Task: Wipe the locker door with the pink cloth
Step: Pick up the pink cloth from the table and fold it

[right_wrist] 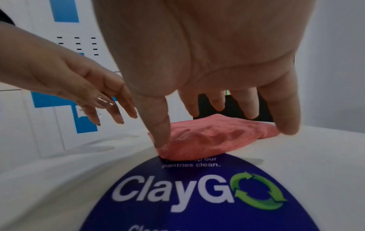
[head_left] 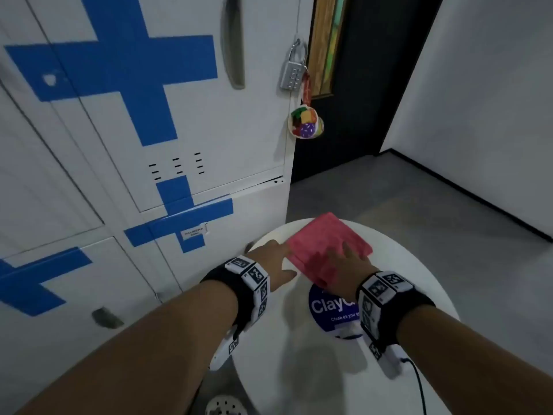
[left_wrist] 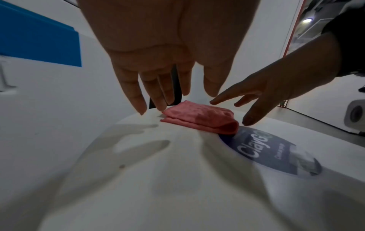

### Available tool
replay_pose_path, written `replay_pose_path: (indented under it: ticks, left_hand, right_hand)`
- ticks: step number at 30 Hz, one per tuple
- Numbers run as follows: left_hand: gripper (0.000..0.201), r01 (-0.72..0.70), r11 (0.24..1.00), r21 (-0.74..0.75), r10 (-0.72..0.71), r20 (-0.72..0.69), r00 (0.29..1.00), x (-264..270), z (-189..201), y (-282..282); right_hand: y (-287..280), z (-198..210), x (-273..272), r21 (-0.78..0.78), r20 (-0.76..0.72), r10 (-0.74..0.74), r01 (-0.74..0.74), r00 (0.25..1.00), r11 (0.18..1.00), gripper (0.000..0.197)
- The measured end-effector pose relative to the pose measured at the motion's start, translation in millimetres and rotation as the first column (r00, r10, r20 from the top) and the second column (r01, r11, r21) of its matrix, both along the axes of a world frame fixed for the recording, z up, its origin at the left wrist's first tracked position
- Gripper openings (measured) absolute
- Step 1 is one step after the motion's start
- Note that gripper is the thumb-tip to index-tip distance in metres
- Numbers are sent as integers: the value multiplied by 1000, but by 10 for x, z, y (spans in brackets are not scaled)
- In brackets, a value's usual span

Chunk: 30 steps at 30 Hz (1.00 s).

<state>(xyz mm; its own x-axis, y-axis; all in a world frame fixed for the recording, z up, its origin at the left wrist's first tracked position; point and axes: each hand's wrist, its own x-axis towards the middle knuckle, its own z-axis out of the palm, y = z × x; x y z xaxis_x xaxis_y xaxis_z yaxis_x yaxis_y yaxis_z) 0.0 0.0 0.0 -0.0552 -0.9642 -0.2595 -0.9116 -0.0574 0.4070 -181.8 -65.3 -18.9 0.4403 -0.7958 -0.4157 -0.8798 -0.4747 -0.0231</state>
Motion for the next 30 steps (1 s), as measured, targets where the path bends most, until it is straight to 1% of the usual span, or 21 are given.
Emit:
replay_pose_path:
  ticks: [1, 2, 5, 6, 8, 10, 13, 16, 17, 18, 19, 21, 24, 27, 29, 30]
  left_hand:
    - [51, -1, 1000, 16, 1, 15, 1000, -26, 1, -53]
    - [51, -3, 1000, 23, 3, 39, 999, -49, -3, -111]
    - [45, 12, 998, 70, -18, 95, 995, -136, -21, -335]
    - [41, 13, 997, 82, -22, 105, 994, -172, -49, -396]
    - [37, 17, 996, 84, -27, 123, 992, -225, -98, -504]
    - [43, -4, 988, 153, -20, 152, 988, -269, -236, -588]
    - [59, -5, 986, 166, -30, 207, 978, -302, -402, -676]
    - [77, 6, 991, 131, -37, 234, 972, -286, -463, -734]
    - [81, 9, 994, 111, -38, 261, 965, -284, -461, -746]
    - [80, 13, 996, 90, -38, 282, 959, -291, -475, -761]
    - [74, 21, 997, 77, -42, 292, 955, -304, -484, -761]
    - [63, 32, 997, 68, -50, 277, 960, -329, -523, -747]
    - [67, 44, 998, 53, -56, 250, 967, -335, -563, -691]
    - [69, 45, 996, 80, -62, 226, 972, -291, -546, -650]
    - [61, 56, 993, 103, -80, 256, 963, -258, -481, -609]
    - [53, 55, 992, 111, -83, 267, 960, -249, -431, -580]
  right_hand:
    - [-26, 4, 4, -1, 2, -9, 9, 1000, 1000, 77]
    - [-38, 32, 7, 12, 5, -54, 54, 999, 998, 78]
    - [-108, 155, -9, 75, 51, -152, 148, 987, 986, 74]
    - [-105, 194, -26, 95, 48, -161, 156, 986, 983, 76]
    - [-147, 223, -62, 104, 3, -100, 99, 995, 990, 81]
    - [-193, 174, -71, 96, -40, -48, 52, 998, 994, 84]
    - [-278, 9, -94, 100, -32, -53, 56, 998, 993, 81]
    - [-307, -79, -110, 126, 11, -204, 201, 979, 972, 80]
    - [-315, -98, -113, 115, 26, -224, 220, 974, 969, 81]
    - [-319, -103, -112, 92, 38, -224, 220, 974, 971, 82]
    - [-325, -114, -108, 70, 47, -218, 215, 975, 974, 82]
    - [-332, -111, -98, 19, 50, -195, 194, 979, 981, 78]
    - [-304, -99, -68, -18, 52, -164, 165, 985, 986, 65]
    - [-239, -89, -28, 2, 90, -145, 145, 985, 989, 49]
    - [-192, -82, 8, 28, 127, -149, 147, 981, 989, 44]
    - [-167, -73, 26, 42, 148, -167, 163, 975, 986, 46]
